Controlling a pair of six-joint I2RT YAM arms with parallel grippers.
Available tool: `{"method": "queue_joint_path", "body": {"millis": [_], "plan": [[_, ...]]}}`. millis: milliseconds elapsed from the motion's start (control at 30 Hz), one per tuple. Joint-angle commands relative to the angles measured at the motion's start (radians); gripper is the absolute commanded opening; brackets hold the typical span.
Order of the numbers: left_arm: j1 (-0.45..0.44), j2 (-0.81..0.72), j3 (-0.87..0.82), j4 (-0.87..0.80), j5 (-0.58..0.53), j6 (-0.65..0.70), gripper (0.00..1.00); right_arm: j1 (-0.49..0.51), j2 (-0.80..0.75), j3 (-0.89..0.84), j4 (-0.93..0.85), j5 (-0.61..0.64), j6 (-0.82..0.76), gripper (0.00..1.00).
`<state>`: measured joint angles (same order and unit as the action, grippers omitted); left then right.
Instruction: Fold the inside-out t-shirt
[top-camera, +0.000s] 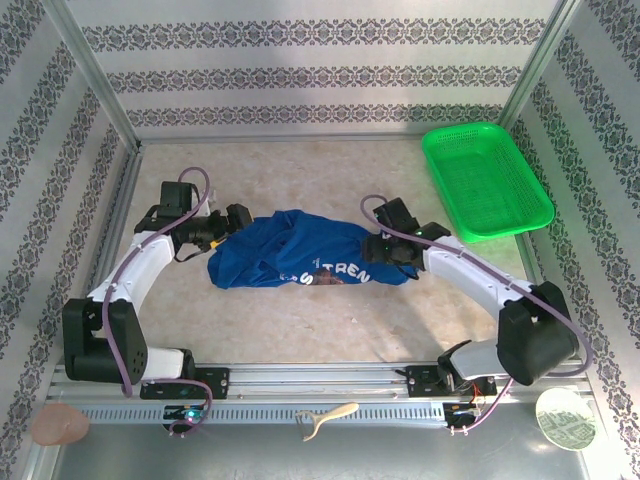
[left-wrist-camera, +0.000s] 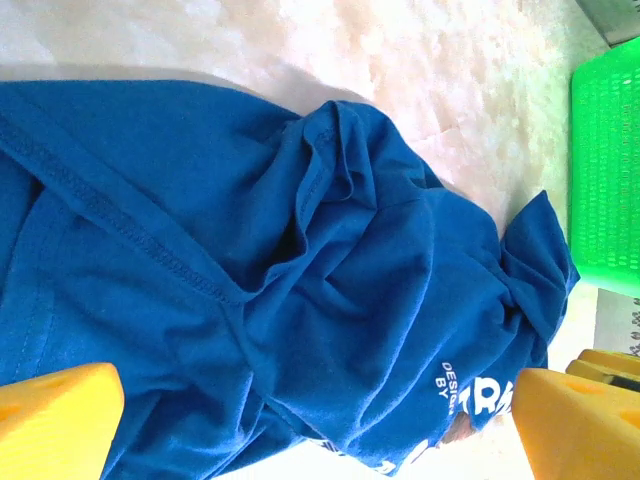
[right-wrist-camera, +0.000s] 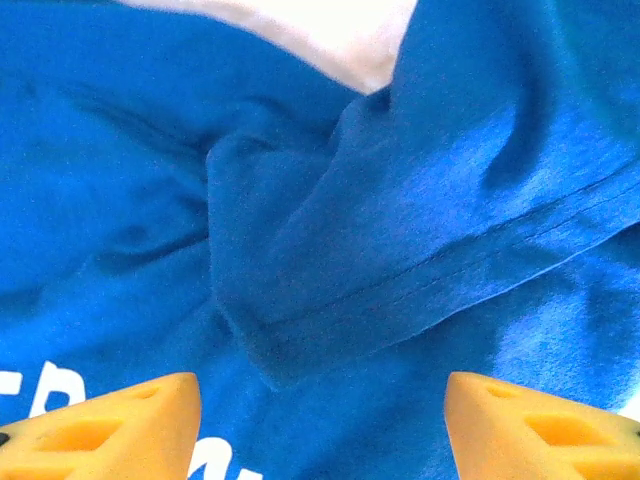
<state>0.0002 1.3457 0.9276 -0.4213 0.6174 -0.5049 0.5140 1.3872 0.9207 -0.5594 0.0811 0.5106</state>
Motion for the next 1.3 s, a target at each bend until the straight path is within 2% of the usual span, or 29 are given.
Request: {"method": "queue_joint_path", "body": {"millis": [0,200,333,400,567,600,833,967,1067,1267], "plan": [[0.000,-0.037,-0.005,0.035,-0.011,-0.022,1.00,0.045,0.025,0.040,-0.026,0.113,-0.031,0.66],[0.000,-0.031,0.012,0.020,-0.021,-0.021,1.00,0.061,0.110,0.060,-0.029,0.149,-0.059,0.63],[0.000,-0.027,0.032,0.010,-0.022,-0.017,1.00,0.054,0.160,0.067,-0.019,0.162,-0.067,0.57],[0.000,-0.027,0.040,0.000,-0.025,-0.015,1.00,0.042,0.168,0.072,-0.017,0.175,-0.074,0.48],[0.000,-0.038,0.043,-0.025,-0.057,0.003,1.00,0.002,0.097,0.087,-0.033,0.175,-0.103,0.04],[0.000,-0.045,0.039,-0.024,-0.064,0.004,1.00,-0.006,0.076,0.091,-0.040,0.167,-0.109,0.00],[-0.011,-0.073,0.018,0.017,-0.052,-0.004,1.00,-0.042,-0.105,0.119,-0.114,0.086,-0.124,0.00],[-0.053,-0.069,0.024,0.024,-0.056,0.012,1.00,-0.031,-0.216,0.101,-0.177,0.039,-0.098,0.00],[-0.113,-0.035,0.031,0.010,-0.094,0.031,0.95,-0.001,-0.340,0.047,-0.234,0.047,-0.042,0.00],[-0.260,0.099,0.058,0.039,-0.209,0.044,0.81,0.027,-0.626,-0.142,-0.341,0.027,0.178,0.00]]}}
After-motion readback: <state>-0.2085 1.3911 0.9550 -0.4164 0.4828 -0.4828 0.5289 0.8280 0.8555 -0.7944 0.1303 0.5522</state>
